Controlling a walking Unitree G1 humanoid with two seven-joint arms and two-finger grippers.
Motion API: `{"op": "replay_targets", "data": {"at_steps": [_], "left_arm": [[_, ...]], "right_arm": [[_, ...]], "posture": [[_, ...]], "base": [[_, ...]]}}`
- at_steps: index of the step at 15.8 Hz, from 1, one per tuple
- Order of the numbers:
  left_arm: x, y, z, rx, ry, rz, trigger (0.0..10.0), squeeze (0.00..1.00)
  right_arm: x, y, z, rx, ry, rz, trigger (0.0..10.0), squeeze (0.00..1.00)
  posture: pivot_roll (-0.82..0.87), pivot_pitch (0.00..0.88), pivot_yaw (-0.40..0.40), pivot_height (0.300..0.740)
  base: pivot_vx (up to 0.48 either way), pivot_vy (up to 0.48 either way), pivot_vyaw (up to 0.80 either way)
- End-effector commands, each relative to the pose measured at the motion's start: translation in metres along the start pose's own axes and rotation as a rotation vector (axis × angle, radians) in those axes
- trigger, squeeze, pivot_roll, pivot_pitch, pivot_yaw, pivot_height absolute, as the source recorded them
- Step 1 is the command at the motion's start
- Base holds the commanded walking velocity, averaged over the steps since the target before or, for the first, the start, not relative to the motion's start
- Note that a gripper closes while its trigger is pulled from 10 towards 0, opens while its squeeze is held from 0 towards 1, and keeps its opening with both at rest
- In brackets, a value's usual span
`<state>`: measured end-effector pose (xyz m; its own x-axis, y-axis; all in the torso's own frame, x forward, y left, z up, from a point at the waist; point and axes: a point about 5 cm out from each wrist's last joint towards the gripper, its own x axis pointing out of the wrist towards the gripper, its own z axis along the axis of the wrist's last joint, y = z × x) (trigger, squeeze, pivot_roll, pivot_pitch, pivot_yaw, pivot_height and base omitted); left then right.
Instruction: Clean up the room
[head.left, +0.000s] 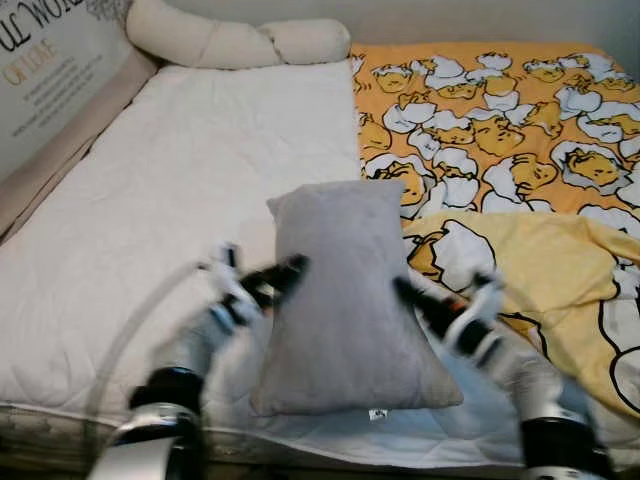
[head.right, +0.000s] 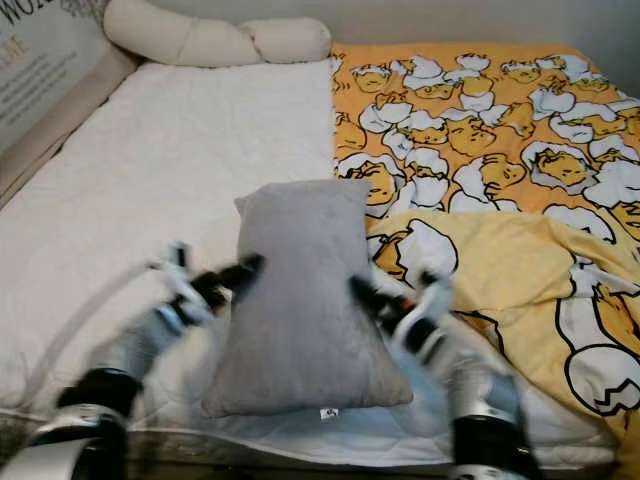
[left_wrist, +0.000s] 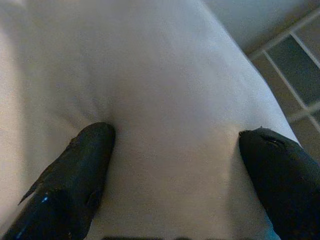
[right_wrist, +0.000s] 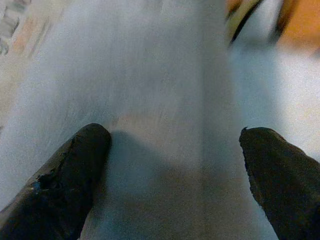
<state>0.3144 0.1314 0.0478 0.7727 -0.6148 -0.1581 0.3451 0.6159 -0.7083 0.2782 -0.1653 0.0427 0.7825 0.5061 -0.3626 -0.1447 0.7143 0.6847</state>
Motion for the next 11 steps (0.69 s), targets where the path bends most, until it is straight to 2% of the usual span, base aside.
{"op": "replay_targets", "data": {"at_steps": [1, 3, 7, 8, 9, 11], "left_arm": [[0.005, -0.003, -0.013, 0.030, 0.093, -0.016, 10.0, 1.00], [0.006, -0.004, -0.031, 0.069, 0.172, -0.021, 10.0, 1.00], [0.008, -0.007, -0.042, 0.099, 0.238, -0.059, 10.0, 1.00], [0.009, -0.008, -0.043, 0.111, 0.252, -0.065, 0.0, 0.00], [0.011, -0.008, -0.042, 0.138, 0.262, -0.055, 0.0, 0.00], [0.012, -0.005, -0.041, 0.190, 0.285, -0.018, 0.0, 0.00]], "right_arm": [[0.007, 0.003, -0.009, -0.027, 0.060, 0.016, 10.0, 1.00], [0.014, 0.005, -0.019, -0.012, 0.111, 0.045, 10.0, 1.00], [0.022, 0.007, -0.026, -0.046, 0.151, 0.080, 10.0, 1.00], [0.023, 0.007, -0.027, -0.044, 0.149, 0.070, 0.0, 1.00], [0.026, 0.007, -0.028, -0.046, 0.164, 0.048, 0.0, 0.00], [0.028, 0.008, -0.029, -0.073, 0.178, 0.050, 0.0, 0.00]], "posture": [[-0.13, 0.000, 0.072, 0.740], [-0.13, 0.000, 0.071, 0.740], [-0.13, 0.000, 0.067, 0.740], [-0.13, 0.000, 0.062, 0.740], [-0.12, 0.000, 0.054, 0.740], [-0.12, 0.000, 0.048, 0.740]], "base": [[0.000, 0.000, 0.00], [0.000, 0.000, 0.00], [0.000, 0.000, 0.00], [0.000, 0.000, 0.00], [0.000, 0.000, 0.00], [0.000, 0.000, 0.00]]}}
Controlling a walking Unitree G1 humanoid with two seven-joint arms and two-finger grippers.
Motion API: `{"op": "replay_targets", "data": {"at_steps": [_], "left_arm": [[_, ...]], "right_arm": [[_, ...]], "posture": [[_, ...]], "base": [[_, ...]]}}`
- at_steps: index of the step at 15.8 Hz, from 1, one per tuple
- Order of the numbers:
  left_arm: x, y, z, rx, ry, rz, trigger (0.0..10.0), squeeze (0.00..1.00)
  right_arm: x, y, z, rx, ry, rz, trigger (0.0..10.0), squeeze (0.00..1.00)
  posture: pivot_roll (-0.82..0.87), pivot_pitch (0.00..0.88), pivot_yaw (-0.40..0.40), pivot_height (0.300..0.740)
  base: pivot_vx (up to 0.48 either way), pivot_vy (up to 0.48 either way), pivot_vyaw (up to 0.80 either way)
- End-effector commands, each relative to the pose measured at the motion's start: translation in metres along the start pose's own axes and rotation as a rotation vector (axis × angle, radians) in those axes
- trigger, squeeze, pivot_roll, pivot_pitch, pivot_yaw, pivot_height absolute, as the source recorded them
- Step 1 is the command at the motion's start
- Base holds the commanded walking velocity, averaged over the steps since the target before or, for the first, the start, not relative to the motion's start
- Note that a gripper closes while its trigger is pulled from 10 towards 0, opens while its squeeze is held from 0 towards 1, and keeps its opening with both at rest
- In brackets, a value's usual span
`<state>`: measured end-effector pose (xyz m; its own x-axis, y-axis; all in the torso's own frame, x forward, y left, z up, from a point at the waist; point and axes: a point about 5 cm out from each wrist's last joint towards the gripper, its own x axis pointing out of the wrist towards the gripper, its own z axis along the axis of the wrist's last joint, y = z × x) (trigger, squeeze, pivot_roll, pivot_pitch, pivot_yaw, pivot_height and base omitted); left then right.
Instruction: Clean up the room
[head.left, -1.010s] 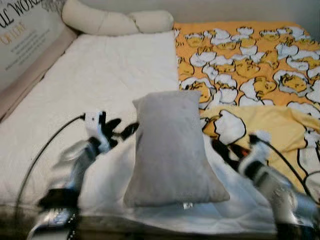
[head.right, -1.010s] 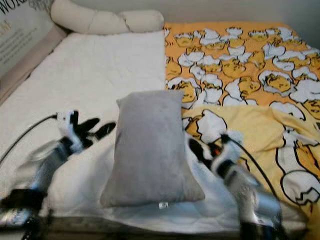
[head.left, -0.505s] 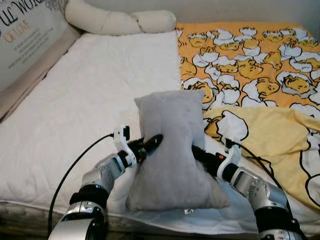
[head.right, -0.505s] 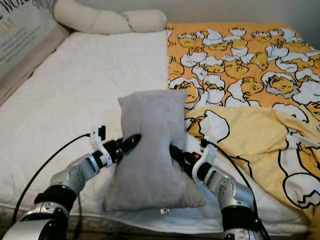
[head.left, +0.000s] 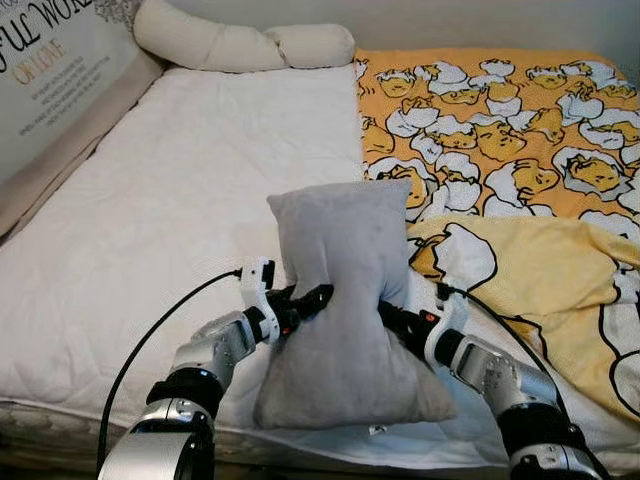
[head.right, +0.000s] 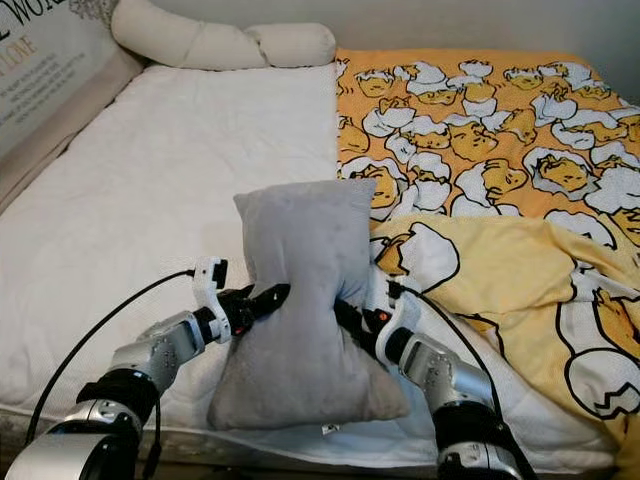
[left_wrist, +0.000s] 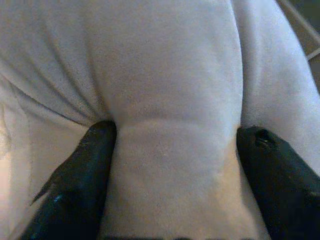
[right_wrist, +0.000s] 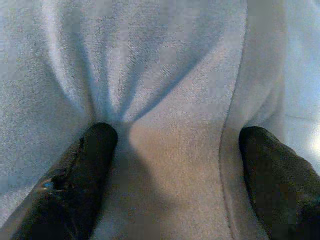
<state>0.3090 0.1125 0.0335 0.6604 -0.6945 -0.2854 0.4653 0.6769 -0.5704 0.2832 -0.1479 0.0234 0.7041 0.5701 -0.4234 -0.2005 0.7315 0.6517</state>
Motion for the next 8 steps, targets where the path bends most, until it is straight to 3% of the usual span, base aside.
{"op": "replay_targets", "data": {"at_steps": [1, 3, 8], "left_arm": [[0.0050, -0.0048, -0.0176, 0.008, 0.103, -0.005, 0.0, 0.00], [0.0052, -0.0040, -0.0169, 0.043, 0.100, 0.011, 0.0, 0.00], [0.0058, -0.0044, -0.0099, 0.035, 0.070, 0.010, 0.0, 0.00]], "right_arm": [[0.0099, 0.0108, -0.0106, -0.016, 0.063, 0.037, 0.0, 0.00], [0.0108, 0.0104, -0.0107, -0.014, 0.057, 0.021, 0.0, 0.00], [0.0141, 0.0166, -0.0091, 0.030, 0.059, 0.038, 0.0, 0.00]], "posture": [[-0.12, 0.000, 0.046, 0.740], [-0.12, 0.000, 0.036, 0.740], [-0.11, 0.000, 0.044, 0.740]], "base": [[0.000, 0.000, 0.00], [0.000, 0.000, 0.00], [0.000, 0.000, 0.00]]}}
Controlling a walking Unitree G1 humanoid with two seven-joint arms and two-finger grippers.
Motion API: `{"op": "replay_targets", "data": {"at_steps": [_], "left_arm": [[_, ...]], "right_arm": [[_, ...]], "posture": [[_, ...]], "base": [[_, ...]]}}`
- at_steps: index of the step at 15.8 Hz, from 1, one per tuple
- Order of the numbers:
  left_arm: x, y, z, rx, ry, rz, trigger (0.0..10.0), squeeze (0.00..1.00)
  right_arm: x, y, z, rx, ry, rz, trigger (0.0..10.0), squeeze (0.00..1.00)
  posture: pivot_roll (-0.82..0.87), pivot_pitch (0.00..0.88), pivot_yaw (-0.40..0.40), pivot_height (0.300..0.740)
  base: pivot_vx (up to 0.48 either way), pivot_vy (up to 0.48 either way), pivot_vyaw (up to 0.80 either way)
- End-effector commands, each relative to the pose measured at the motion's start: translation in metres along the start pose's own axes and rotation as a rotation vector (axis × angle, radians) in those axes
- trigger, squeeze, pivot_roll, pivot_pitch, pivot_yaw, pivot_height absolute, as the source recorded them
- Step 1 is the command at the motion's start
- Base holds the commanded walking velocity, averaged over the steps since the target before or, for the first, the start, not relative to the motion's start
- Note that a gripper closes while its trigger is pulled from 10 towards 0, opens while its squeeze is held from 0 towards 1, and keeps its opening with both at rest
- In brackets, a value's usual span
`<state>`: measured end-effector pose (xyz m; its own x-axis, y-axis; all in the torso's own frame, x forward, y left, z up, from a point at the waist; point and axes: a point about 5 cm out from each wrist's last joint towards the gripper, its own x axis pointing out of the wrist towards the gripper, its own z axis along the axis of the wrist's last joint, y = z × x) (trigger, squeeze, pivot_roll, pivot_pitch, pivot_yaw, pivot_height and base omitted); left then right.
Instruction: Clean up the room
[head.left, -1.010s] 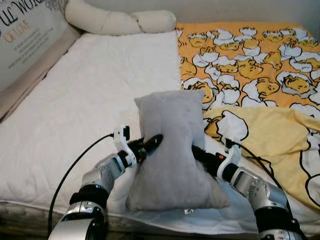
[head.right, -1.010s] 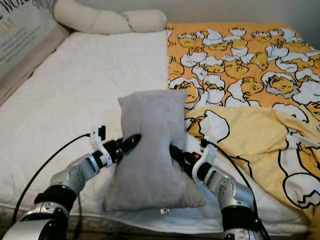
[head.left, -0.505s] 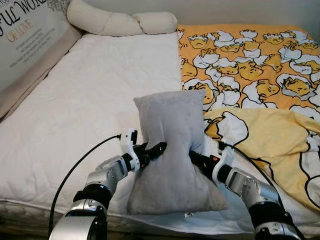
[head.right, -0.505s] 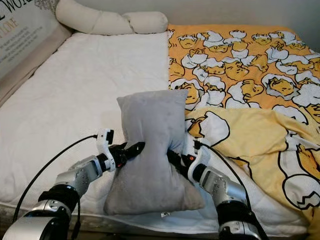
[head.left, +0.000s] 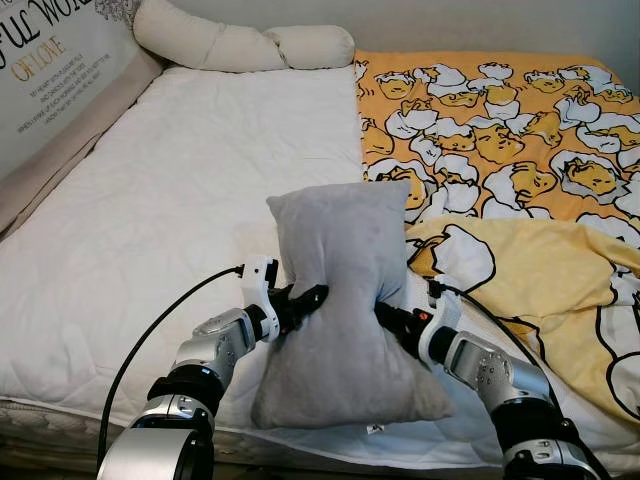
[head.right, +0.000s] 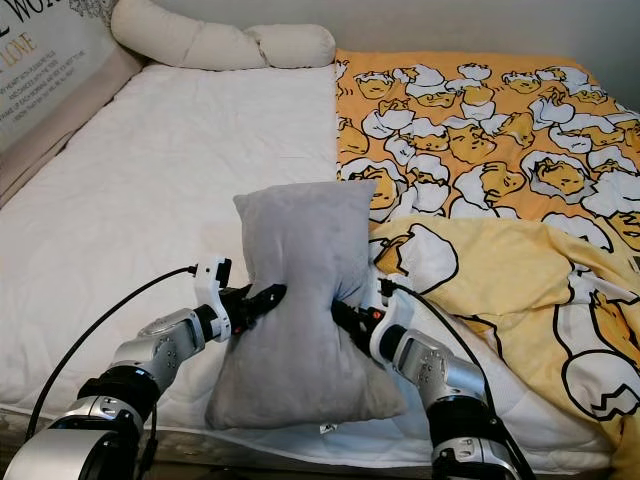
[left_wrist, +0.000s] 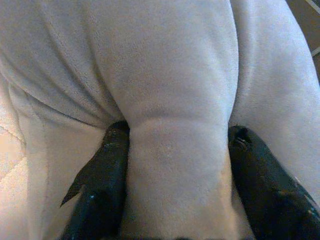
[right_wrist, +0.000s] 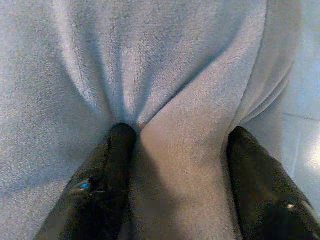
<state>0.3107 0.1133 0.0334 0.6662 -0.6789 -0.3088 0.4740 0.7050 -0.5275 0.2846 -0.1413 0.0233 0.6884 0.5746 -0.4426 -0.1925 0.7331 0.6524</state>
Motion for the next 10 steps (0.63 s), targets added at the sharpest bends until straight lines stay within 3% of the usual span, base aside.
{"op": "replay_targets", "data": {"at_steps": [1, 5, 10], "left_arm": [[0.005, -0.007, -0.009, -0.010, 0.054, -0.023, 0.0, 0.00], [0.005, -0.007, -0.010, -0.007, 0.071, -0.025, 0.0, 0.00], [0.007, -0.011, 0.008, 0.057, 0.031, -0.027, 0.0, 0.00]], "right_arm": [[0.010, 0.016, -0.006, 0.020, 0.033, 0.063, 0.0, 0.00], [0.012, 0.021, -0.003, 0.013, 0.010, 0.071, 0.0, 0.00], [0.006, 0.025, 0.026, -0.042, -0.158, 0.026, 0.0, 0.00]], "posture": [[-0.11, 0.000, 0.045, 0.740], [-0.12, 0.000, 0.062, 0.740], [-0.12, 0.000, 0.065, 0.740]], "base": [[0.000, 0.000, 0.00], [0.000, 0.000, 0.00], [0.000, 0.000, 0.00]]}}
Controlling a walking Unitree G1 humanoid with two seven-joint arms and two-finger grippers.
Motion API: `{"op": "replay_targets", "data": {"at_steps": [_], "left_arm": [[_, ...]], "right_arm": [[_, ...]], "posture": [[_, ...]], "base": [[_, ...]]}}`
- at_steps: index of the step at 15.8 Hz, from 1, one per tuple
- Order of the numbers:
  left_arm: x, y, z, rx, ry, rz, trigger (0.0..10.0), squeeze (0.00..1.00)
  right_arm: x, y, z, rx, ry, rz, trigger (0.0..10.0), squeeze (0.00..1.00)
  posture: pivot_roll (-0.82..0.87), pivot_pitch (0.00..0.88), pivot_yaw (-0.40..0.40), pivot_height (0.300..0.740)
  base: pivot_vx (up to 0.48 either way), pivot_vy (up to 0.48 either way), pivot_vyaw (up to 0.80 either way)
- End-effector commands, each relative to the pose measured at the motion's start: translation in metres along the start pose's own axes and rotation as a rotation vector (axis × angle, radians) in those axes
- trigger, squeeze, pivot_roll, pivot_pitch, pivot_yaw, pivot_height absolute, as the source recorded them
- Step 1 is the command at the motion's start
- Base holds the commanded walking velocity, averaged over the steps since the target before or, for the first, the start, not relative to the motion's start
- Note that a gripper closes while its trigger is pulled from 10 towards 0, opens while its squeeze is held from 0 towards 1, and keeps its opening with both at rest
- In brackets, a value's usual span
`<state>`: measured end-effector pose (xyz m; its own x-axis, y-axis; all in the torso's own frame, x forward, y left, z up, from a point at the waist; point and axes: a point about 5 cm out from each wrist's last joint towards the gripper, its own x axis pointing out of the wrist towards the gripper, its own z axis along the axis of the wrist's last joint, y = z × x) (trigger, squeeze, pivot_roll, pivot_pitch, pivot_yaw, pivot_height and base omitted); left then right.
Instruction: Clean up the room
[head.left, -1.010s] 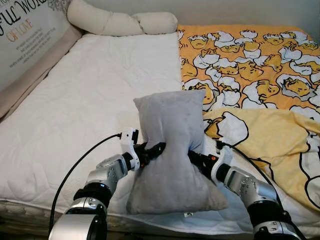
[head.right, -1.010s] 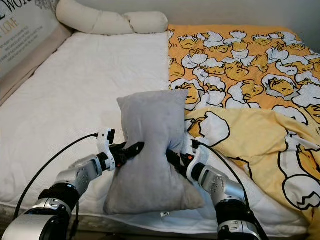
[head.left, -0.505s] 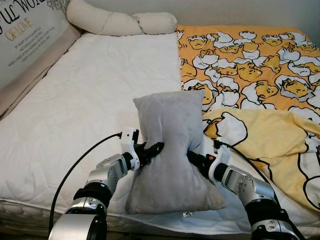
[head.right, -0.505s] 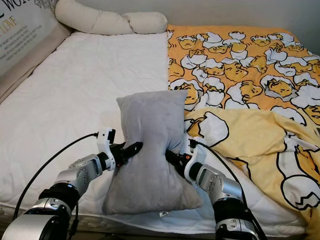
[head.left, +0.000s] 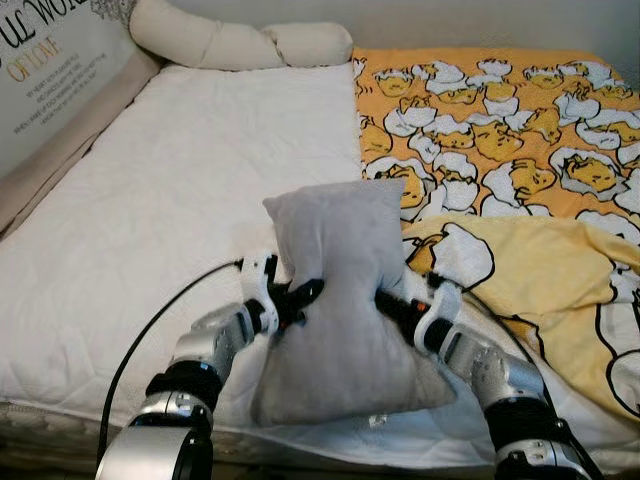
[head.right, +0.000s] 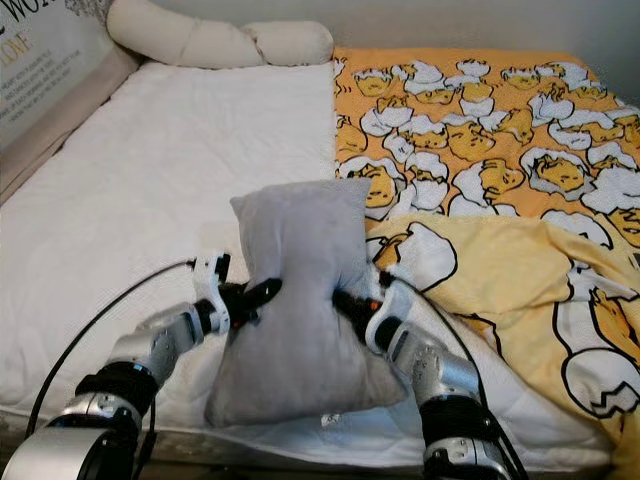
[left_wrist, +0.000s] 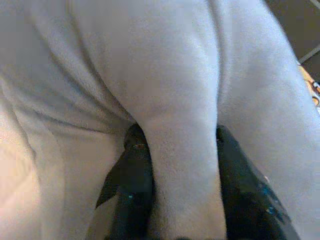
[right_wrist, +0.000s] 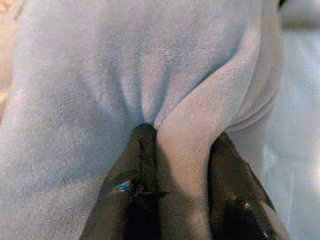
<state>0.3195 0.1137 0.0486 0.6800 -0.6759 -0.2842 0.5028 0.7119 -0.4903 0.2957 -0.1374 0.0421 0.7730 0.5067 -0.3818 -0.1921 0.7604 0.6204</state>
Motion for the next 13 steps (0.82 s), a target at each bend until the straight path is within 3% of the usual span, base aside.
{"op": "replay_targets", "data": {"at_steps": [1, 3, 5, 7, 10, 12, 13], "left_arm": [[0.006, -0.009, 0.000, 0.032, 0.037, -0.027, 0.0, 0.00], [0.007, -0.015, 0.020, 0.057, -0.033, -0.036, 0.0, 0.00], [0.008, -0.019, 0.027, 0.072, -0.054, -0.046, 0.0, 0.00], [0.005, -0.028, 0.046, 0.131, -0.104, -0.044, 0.0, 0.00], [-0.006, -0.041, 0.067, 0.247, -0.174, -0.013, 0.0, 0.00], [-0.016, -0.054, 0.075, 0.305, -0.231, -0.001, 0.0, 0.00], [-0.018, -0.059, 0.078, 0.324, -0.253, 0.017, 0.0, 0.00]], "right_arm": [[0.003, 0.015, 0.015, -0.002, -0.049, 0.038, 0.0, 0.00], [0.002, 0.022, 0.032, 0.058, -0.111, 0.060, 0.0, 0.00], [0.002, 0.026, 0.036, 0.070, -0.130, 0.083, 0.0, 0.00], [0.000, 0.041, 0.047, 0.013, -0.187, 0.111, 0.0, 0.00], [-0.009, 0.057, 0.067, -0.102, -0.357, 0.109, 0.0, 0.00], [-0.016, 0.070, 0.070, -0.209, -0.416, 0.113, 10.0, 0.00], [-0.018, 0.074, 0.067, -0.197, -0.404, 0.137, 10.0, 0.00]], "posture": [[-0.12, 0.000, 0.066, 0.740], [-0.12, 0.000, 0.069, 0.740], [-0.12, 0.000, 0.070, 0.740], [-0.12, 0.000, 0.072, 0.740], [-0.12, 0.000, 0.077, 0.740], [-0.12, 0.000, 0.076, 0.740], [-0.10, 0.000, 0.065, 0.740]], "base": [[0.000, 0.000, 0.00], [0.000, 0.000, 0.00], [0.000, 0.000, 0.00], [0.000, 0.000, 0.00], [0.000, 0.000, 0.00], [0.000, 0.000, 0.00], [0.000, 0.000, 0.00]]}}
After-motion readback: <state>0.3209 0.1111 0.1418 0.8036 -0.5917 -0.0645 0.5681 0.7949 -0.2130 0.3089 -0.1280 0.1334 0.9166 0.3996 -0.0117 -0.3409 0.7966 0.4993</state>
